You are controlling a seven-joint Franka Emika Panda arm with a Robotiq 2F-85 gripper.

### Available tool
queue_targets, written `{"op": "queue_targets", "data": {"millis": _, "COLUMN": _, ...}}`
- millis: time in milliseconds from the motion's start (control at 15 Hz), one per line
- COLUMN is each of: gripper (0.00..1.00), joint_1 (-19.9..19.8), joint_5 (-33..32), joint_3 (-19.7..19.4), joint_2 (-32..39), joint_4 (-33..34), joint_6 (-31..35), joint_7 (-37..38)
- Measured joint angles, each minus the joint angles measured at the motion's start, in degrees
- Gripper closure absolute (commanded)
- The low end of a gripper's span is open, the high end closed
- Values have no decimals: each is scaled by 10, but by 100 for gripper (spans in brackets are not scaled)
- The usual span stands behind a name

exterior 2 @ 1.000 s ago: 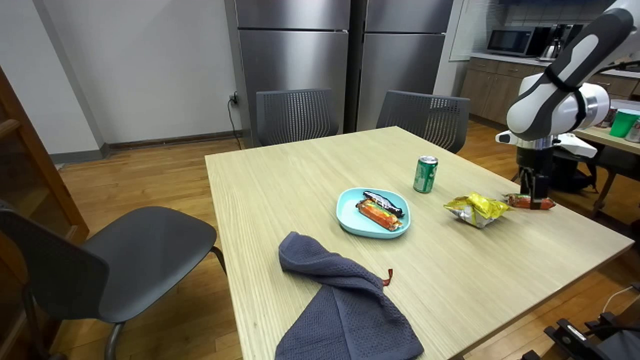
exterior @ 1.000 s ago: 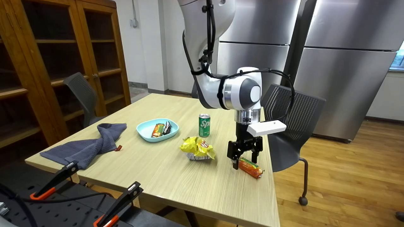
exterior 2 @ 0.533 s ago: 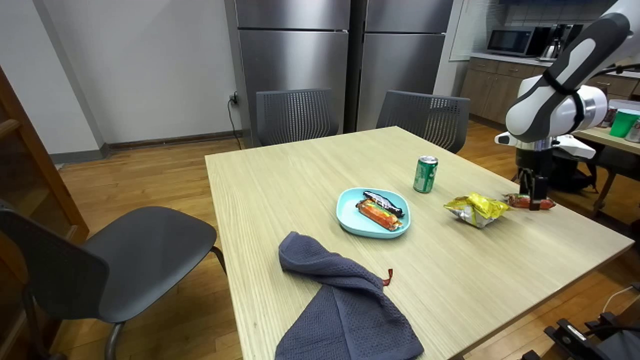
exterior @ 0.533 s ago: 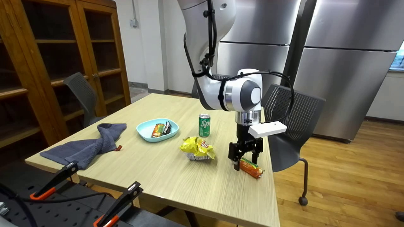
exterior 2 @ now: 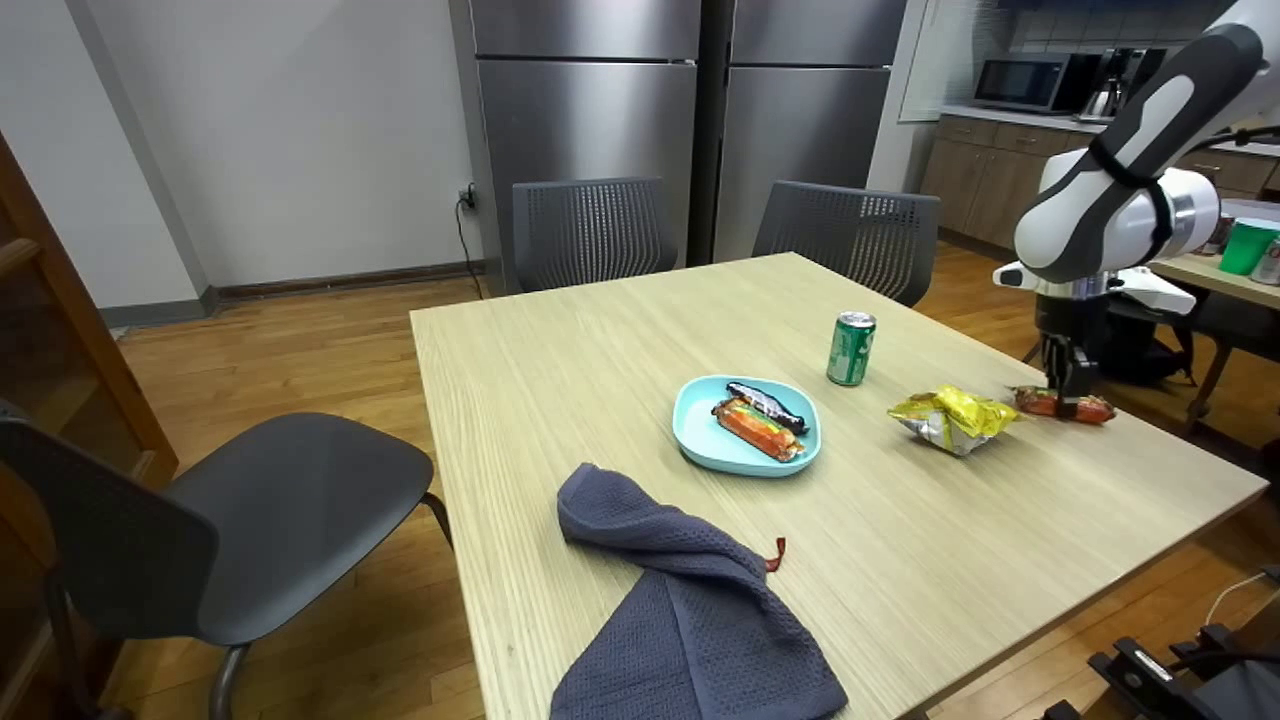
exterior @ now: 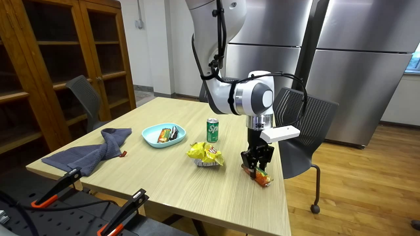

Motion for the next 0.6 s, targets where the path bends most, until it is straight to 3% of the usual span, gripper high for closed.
{"op": "queue_targets", "data": {"millis": 600, "gripper": 84, "joint_1": -1, "joint_5": 33, "joint_3": -2, "joint_2": -76, "joint_4": -37, "joint_6": -2, "joint_7": 19}}
